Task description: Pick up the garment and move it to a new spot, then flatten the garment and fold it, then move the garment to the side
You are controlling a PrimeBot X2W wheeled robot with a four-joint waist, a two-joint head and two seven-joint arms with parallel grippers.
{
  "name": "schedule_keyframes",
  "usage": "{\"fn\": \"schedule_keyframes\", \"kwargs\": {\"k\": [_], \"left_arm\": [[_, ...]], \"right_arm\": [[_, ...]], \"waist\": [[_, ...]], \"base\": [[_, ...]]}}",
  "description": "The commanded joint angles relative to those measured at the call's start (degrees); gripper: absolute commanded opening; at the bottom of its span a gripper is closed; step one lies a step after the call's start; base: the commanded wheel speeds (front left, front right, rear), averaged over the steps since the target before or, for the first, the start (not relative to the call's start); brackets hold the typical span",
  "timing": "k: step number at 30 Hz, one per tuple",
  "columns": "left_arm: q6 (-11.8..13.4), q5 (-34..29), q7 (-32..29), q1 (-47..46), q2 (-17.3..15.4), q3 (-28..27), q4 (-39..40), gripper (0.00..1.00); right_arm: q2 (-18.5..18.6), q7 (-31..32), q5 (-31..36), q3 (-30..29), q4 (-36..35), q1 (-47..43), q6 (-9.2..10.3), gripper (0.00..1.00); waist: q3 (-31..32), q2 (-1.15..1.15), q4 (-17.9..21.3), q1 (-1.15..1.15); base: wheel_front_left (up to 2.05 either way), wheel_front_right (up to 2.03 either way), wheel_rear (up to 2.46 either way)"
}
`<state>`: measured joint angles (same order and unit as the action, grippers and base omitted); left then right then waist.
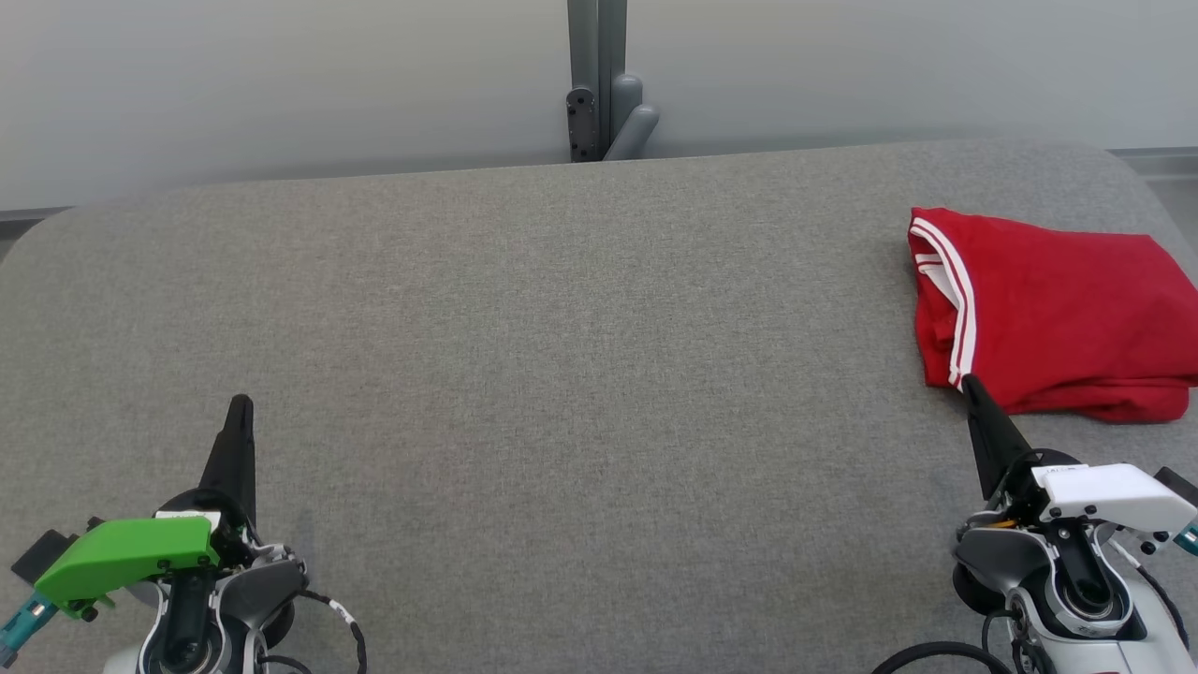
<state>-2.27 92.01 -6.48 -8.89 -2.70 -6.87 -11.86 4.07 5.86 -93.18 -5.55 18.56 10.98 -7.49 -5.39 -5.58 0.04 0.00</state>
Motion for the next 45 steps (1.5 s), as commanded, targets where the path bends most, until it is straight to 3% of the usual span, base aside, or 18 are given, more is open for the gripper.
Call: {"fn": "schedule_keyframes", "kwargs": {"k": [1,45], "left_arm": [[0.0,0.0,-0.2,-0.8,-0.3,0.0,0.0,0.00],[0.0,0.0,-0.2,-0.8,-0.3,0.0,0.0,0.00]], "right_arm": [[0.2,-0.3,-0.3,0.1,0.1,0.4,0.00,0.00],[1.3,-1.4,-1.6,1.5,-0.1,0.2,0.00,0.00]], "waist": [[0.0,0.00,0.0,0.00],[0.0,0.00,0.0,0.00]], "base": [[0.00,0.00,0.00],[0.00,0.00,0.00]]}}
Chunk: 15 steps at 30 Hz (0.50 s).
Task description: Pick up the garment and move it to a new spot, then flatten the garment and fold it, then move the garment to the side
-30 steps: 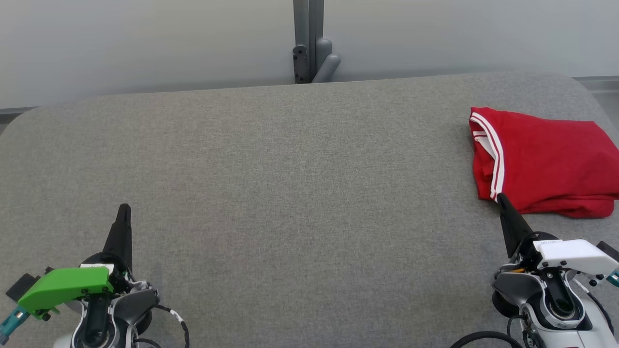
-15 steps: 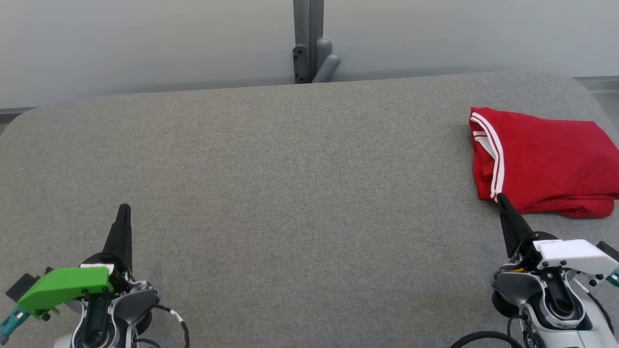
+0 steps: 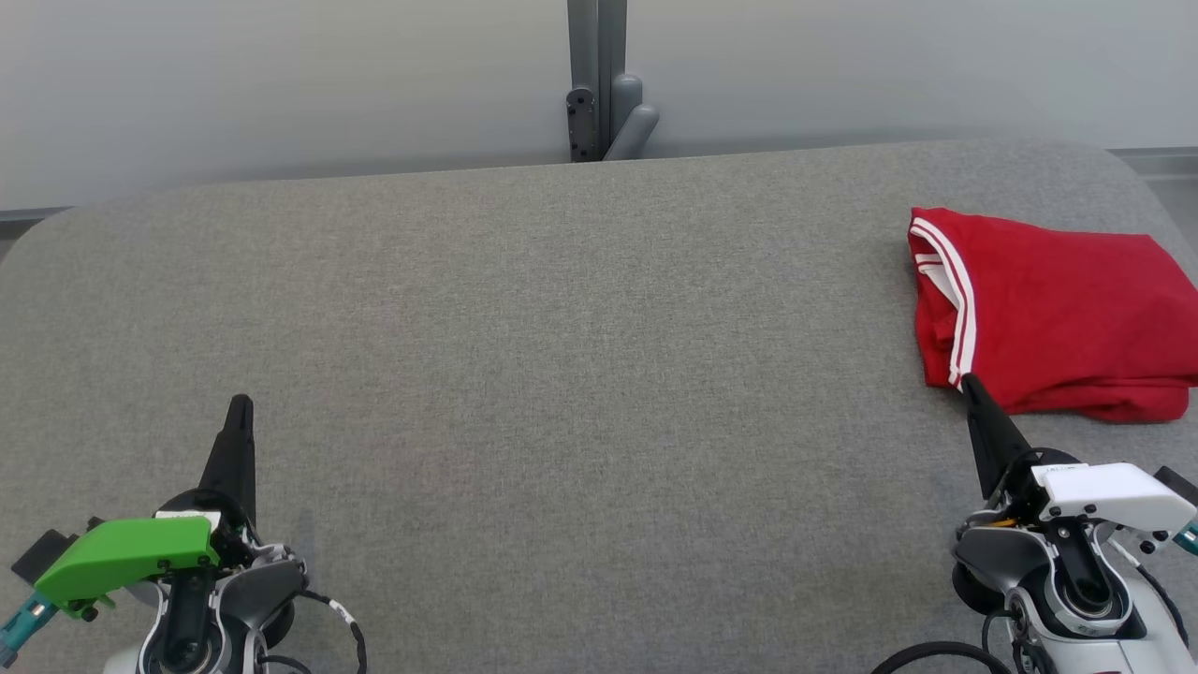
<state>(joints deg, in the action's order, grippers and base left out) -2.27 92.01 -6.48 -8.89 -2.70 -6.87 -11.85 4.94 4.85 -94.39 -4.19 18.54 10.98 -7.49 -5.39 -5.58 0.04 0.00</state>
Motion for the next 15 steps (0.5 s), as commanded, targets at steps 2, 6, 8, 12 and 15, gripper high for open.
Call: {"fn": "schedule_keyframes", "kwargs": {"k": [2,6,8,12,15], "left_arm": [[0.0,0.0,-0.2,-0.8,-0.3,0.0,0.0,0.00],[0.0,0.0,-0.2,-0.8,-0.3,0.0,0.0,0.00],[0.0,0.0,-0.2,-0.8,-0.3,0.0,0.0,0.00],[0.0,0.0,-0.2,-0.8,-0.3,0.0,0.0,0.00],[0.0,0.0,-0.2,-0.8,-0.3,0.0,0.0,0.00]], "right_arm": [[0.4,-0.3,-0.4,0.2,-0.1,0.2,0.00,0.00],[0.5,-0.5,-0.5,0.3,-0.1,0.2,0.00,0.00],[0.6,-0.5,-0.6,0.4,-0.1,0.1,0.00,0.00],[0.7,-0.6,-0.8,0.6,-0.1,0.1,0.00,0.00],[0.8,-0.8,-0.9,0.7,-0.1,0.1,0.00,0.00]], "waist": [[0.0,0.00,0.0,0.00],[0.0,0.00,0.0,0.00],[0.0,0.00,0.0,0.00],[0.0,0.00,0.0,0.00],[0.0,0.00,0.0,0.00]], "base": [[0.00,0.00,0.00],[0.00,0.00,0.00],[0.00,0.00,0.00],[0.00,0.00,0.00],[0.00,0.00,0.00]]}}
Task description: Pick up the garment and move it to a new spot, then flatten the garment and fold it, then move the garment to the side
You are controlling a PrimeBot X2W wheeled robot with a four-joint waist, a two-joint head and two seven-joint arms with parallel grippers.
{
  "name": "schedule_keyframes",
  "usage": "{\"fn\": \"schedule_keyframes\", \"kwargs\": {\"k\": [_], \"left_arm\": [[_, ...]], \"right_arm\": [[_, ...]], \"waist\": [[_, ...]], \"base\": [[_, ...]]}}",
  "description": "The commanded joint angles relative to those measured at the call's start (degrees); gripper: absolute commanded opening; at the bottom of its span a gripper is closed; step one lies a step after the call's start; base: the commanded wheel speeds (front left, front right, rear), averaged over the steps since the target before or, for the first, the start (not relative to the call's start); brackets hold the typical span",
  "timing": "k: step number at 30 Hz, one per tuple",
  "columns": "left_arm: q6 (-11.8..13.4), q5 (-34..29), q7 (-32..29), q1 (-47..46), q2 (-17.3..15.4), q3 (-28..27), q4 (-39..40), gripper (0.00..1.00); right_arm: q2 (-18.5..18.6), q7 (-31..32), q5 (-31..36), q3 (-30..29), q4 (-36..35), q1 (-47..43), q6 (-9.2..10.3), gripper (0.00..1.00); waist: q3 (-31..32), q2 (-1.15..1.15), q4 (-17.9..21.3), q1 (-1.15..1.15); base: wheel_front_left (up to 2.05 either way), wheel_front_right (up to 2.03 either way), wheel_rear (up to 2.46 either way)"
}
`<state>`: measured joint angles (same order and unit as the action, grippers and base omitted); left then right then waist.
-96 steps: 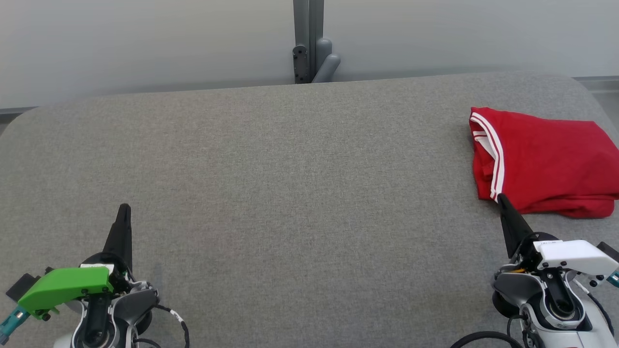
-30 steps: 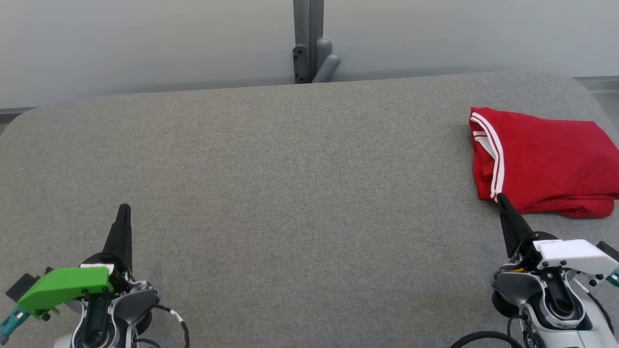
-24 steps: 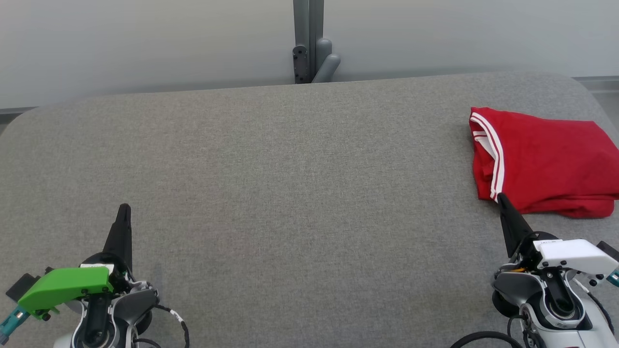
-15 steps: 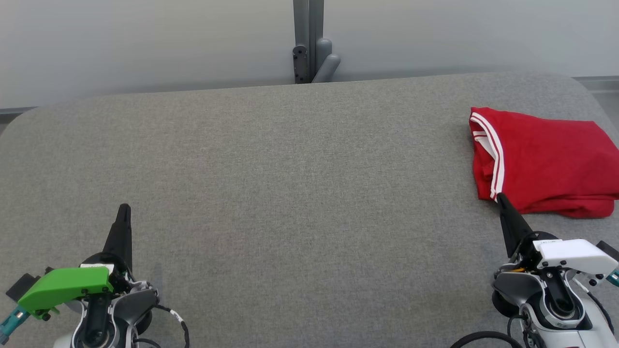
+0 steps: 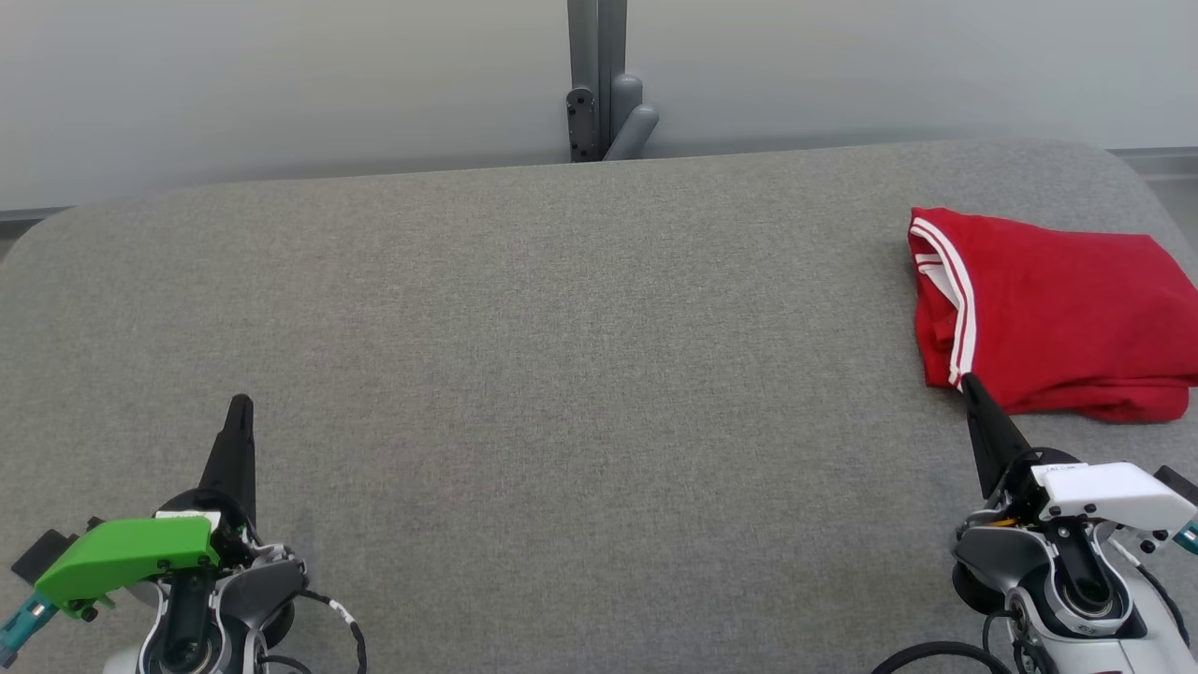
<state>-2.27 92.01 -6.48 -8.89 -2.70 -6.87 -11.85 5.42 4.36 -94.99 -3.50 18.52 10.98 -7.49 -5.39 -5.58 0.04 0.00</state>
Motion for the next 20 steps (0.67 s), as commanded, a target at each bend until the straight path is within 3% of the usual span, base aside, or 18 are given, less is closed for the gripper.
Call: {"fn": "schedule_keyframes", "kwargs": {"k": [1,20], "left_arm": [[0.0,0.0,-0.2,-0.8,-0.3,0.0,0.0,0.00],[0.0,0.0,-0.2,-0.8,-0.3,0.0,0.0,0.00]], "right_arm": [[0.3,-0.3,-0.3,0.0,-0.1,0.1,0.00,0.00],[1.0,-1.0,-1.3,1.0,-0.2,0.0,0.00,0.00]], "waist": [[0.0,0.00,0.0,0.00],[0.0,0.00,0.0,0.00]], "base": [[0.00,0.00,0.00],[0.00,0.00,0.00]]}}
